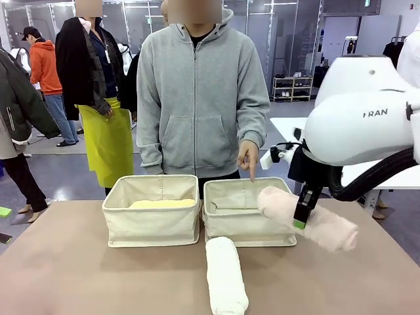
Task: Divide the towels into two baskets.
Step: Pick up one hotel-folded towel from the bottom of the table and place it in the Fabric basket indicated by the person.
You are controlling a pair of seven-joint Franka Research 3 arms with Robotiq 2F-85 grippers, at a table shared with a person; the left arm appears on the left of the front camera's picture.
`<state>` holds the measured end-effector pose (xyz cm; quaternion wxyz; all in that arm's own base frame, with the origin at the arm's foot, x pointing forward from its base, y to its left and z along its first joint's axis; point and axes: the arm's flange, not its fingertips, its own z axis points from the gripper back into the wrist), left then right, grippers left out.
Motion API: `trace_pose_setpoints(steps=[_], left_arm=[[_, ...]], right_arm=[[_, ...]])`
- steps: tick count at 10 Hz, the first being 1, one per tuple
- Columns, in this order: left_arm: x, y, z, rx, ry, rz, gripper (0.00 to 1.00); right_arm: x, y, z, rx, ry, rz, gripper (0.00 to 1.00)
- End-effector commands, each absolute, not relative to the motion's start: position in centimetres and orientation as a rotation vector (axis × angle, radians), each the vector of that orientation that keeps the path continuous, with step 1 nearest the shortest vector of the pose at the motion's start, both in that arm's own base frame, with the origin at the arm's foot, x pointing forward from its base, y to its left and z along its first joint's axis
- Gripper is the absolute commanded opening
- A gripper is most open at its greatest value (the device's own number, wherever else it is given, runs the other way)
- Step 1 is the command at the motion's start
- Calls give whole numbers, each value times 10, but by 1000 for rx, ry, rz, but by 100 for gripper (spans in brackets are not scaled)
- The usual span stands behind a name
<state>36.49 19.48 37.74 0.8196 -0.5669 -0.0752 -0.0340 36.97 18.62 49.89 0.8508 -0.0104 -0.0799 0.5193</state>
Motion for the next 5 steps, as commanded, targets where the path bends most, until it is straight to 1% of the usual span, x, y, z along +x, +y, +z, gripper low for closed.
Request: trace_pose_setpoints(steps=[1,2,3,4,5], left_arm=[[362,193,380,-1223,-179,-71,92],[362,193,380,-1223,-179,-71,92],[362,193,380,-1223,-179,-71,92],[362,193,380,-1223,-179,-71,92],[362,193,380,-1223,-179,-71,92]], right_arm=[[379,190,497,12,-106,1401,24],[374,191,499,-39,-105,1455,24],[364,195,498,-34,-160,1469,24],[370,197,494,-14,-119,1372,24],[370,197,494,-14,-119,1372,24]])
